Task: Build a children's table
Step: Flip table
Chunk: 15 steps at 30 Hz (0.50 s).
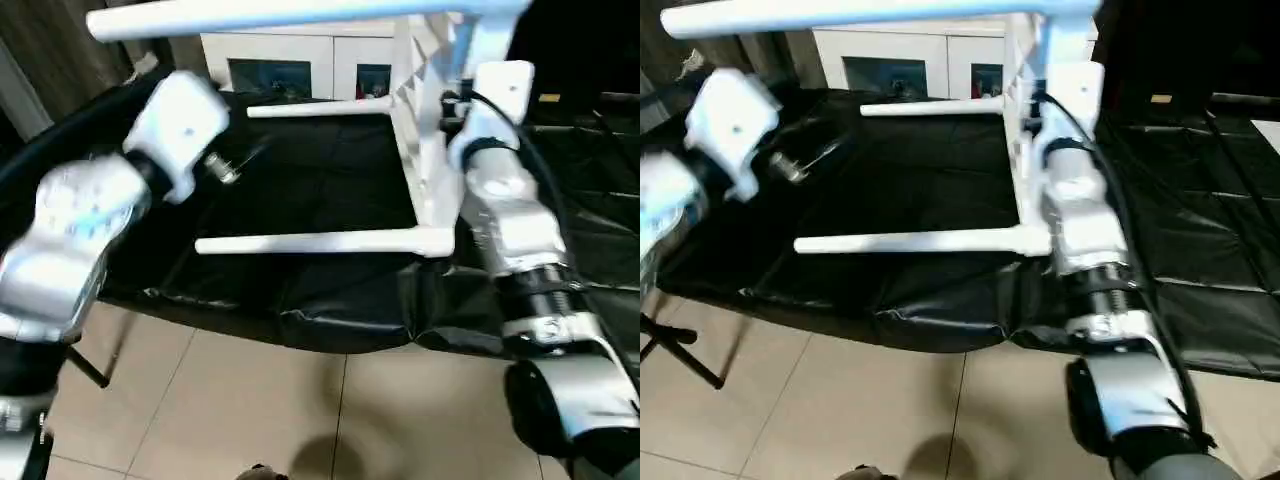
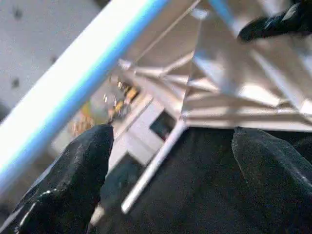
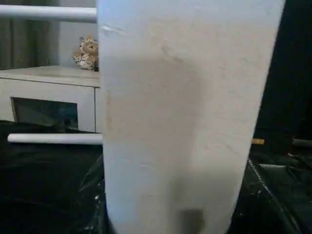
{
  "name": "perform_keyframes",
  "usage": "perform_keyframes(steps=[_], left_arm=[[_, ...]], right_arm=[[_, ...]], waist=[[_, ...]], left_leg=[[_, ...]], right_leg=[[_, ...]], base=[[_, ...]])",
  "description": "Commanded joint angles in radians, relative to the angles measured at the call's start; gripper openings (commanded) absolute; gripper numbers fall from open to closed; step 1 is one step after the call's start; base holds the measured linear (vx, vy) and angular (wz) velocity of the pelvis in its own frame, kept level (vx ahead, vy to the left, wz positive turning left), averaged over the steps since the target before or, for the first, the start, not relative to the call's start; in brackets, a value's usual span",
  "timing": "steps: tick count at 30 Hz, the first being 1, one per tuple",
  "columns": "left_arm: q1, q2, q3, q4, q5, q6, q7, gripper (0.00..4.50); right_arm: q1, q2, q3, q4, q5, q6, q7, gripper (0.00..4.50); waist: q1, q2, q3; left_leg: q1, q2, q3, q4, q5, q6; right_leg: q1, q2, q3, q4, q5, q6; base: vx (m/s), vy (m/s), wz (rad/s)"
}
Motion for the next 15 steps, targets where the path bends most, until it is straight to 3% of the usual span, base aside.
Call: perform_keyframes(steps=[1,2,4,10,12,14,15], left_arm=[[-0.029,0.012,-0.028,0.009,0.015,-0.058,-0.058,4.50],[-0.033,0.019,-0.042,0.008,0.022,-0.079,-0.084,4.50],[-0.035,0.027,-0.056,0.007,0.035,-0.089,-0.098,4.50],[-0.065,0.027,-0.077,0.030,0.101,-0.205,-0.118,4.50],[-0.109,0.025,-0.079,0.095,0.174,-0.267,-0.061,4.50],[-0.141,0.018,-0.075,0.138,0.216,-0.301,-0.024,4.50],[-0.156,0.017,-0.072,0.155,0.235,-0.322,-0.008,4.50]], right_arm=[[0.004,0.005,0.019,0.048,-0.035,-0.034,0.010,2.33],[0.008,0.003,0.026,0.051,-0.040,-0.053,0.018,2.38],[0.014,0.001,0.031,0.050,-0.042,-0.069,0.029,2.75],[0.081,-0.024,0.065,-0.002,-0.068,-0.190,0.075,3.18],[0.126,-0.040,0.076,-0.036,-0.087,-0.286,0.087,3.29],[0.150,-0.043,0.076,-0.051,-0.093,-0.348,0.096,3.59],[0.157,-0.045,0.077,-0.054,-0.100,-0.381,0.095,3.65]], waist=[[-0.005,-0.005,-0.070],[-0.005,-0.008,-0.071],[-0.005,-0.006,-0.071],[-0.006,-0.003,-0.075],[-0.004,0.009,-0.076],[-0.004,0.006,-0.080],[-0.003,0.010,-0.080]], left_leg=[[0.033,0.024,-0.012,-0.089,-0.330,-0.096],[0.032,0.025,-0.012,-0.088,-0.320,-0.094],[0.032,0.026,-0.012,-0.088,-0.315,-0.089],[0.030,0.027,-0.010,-0.084,-0.266,-0.079],[0.029,0.025,-0.010,-0.082,-0.246,-0.074],[0.030,0.024,-0.009,-0.078,-0.230,-0.069],[0.029,0.024,-0.011,-0.078,-0.229,-0.069]], right_leg=[[0.027,-0.035,0.023,-0.070,-0.302,-0.144],[0.029,-0.036,0.024,-0.070,-0.294,-0.146],[0.029,-0.036,0.025,-0.068,-0.293,-0.147],[0.035,-0.031,0.024,-0.062,-0.213,-0.161],[0.036,-0.029,0.023,-0.060,-0.168,-0.171],[0.040,-0.028,0.023,-0.057,-0.132,-0.174],[0.043,-0.030,0.022,-0.054,-0.127,-0.178]], base=[[0.000,0.000,0.00],[0.000,0.000,0.00],[0.000,0.000,0.00],[0.000,0.000,0.00],[0.000,0.000,0.00],[0.000,0.000,0.00],[0.000,0.000,0.00]])
